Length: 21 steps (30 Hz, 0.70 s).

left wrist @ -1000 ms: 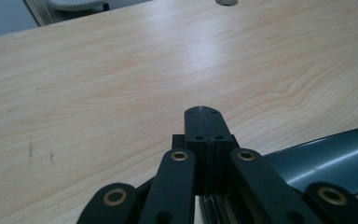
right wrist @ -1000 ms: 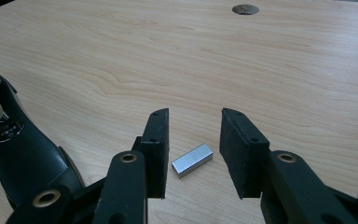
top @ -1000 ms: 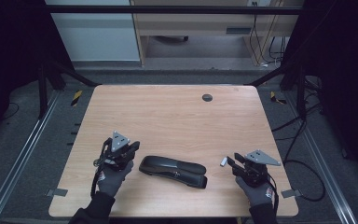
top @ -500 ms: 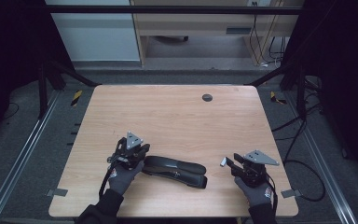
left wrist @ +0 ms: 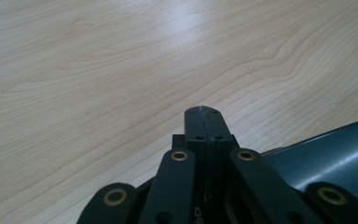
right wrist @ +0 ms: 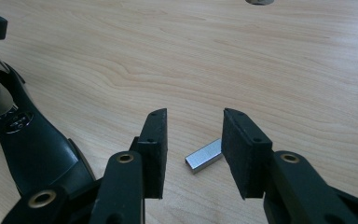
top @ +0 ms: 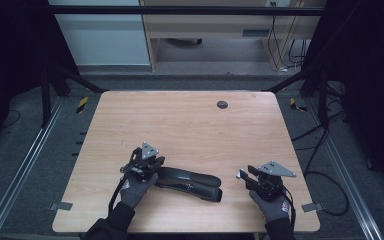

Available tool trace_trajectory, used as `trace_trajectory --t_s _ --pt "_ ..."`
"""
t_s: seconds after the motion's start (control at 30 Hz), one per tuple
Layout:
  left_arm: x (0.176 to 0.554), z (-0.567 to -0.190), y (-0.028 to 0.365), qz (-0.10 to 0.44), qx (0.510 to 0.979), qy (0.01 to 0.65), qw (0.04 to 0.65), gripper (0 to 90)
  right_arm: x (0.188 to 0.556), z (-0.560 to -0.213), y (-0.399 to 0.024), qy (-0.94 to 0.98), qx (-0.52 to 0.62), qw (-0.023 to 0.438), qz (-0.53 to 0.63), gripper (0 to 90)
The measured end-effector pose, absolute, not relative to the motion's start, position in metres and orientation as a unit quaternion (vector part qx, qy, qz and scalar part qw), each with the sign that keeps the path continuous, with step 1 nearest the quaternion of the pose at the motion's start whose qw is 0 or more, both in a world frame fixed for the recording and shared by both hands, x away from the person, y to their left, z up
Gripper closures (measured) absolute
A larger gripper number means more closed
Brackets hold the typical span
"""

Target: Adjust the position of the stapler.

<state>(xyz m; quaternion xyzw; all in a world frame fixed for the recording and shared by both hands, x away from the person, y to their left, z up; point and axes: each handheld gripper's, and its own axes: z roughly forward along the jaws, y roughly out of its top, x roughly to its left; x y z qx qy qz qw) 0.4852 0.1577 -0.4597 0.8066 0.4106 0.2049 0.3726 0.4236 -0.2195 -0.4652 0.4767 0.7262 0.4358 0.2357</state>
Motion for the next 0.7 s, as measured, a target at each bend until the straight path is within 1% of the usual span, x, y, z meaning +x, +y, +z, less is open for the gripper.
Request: trace_trajectory --t_s 0.7 --pt "0.474 -0.455 0.157 0.208 0.815 0.403 0.360 89.9 0.422 -0.468 -0.216 0.736 0.470 0.222 0.433 61.8"
